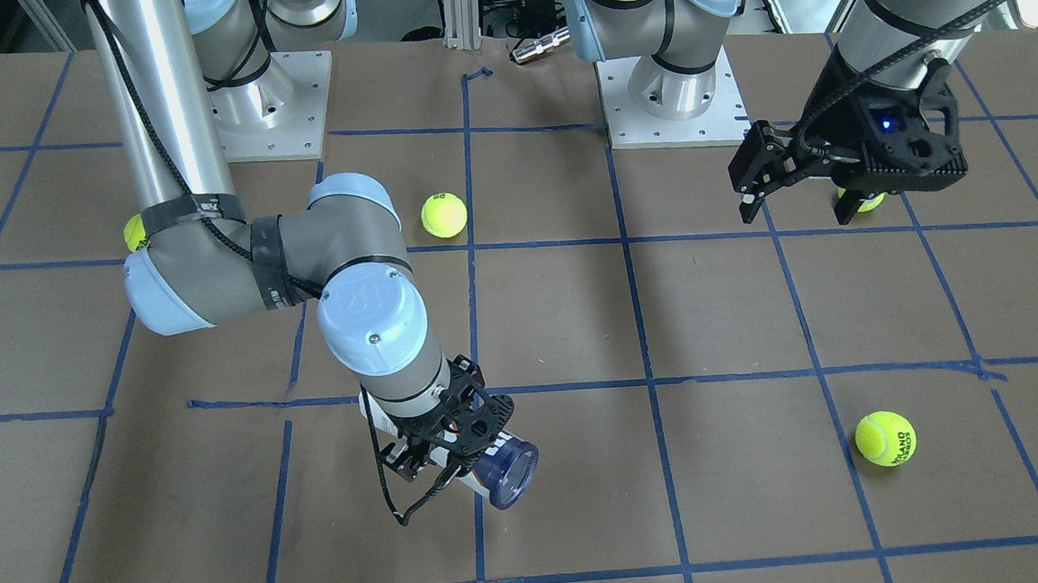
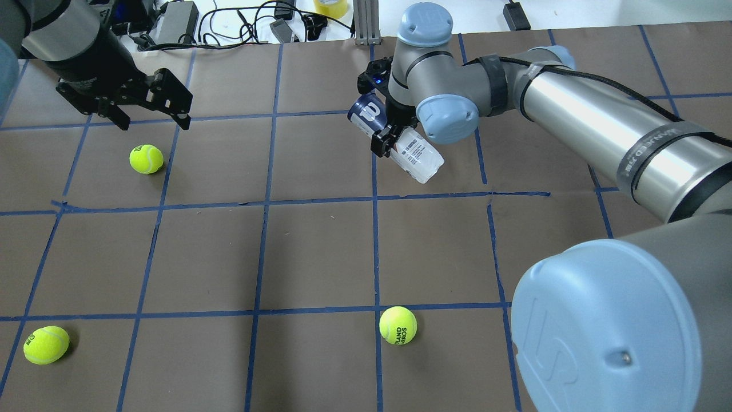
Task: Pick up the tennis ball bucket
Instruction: 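Carry the can with the right gripper toward the left gripper's side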
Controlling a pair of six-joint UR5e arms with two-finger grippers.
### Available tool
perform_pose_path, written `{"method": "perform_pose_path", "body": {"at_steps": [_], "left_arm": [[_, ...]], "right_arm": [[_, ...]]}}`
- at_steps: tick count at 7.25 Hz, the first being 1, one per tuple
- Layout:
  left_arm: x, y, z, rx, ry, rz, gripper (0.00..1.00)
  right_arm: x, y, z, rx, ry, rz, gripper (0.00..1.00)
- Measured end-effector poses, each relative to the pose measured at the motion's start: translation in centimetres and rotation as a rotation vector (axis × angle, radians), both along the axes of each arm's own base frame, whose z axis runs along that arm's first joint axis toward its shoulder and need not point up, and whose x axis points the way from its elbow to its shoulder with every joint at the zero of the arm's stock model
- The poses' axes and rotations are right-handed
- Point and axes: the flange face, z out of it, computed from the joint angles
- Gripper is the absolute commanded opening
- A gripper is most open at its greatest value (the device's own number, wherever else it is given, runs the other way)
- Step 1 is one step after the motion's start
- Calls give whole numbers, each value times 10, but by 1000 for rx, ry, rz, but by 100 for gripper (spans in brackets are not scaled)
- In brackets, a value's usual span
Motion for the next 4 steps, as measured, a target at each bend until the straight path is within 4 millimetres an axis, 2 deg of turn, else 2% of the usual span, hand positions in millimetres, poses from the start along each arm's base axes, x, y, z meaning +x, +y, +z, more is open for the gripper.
{"method": "perform_pose_path", "body": {"at_steps": [1,3,4], "left_arm": [[5,-1,1,-2,0,1,100],[7,1,5,-7,-5,1,100],[5,5,8,-10,-9,-1,100]], "right_arm": [[20,4,3,-30,34,133,68],[92,20,-4,-81,90,343,72],[124,22,-14,-95,98,418,72]]}}
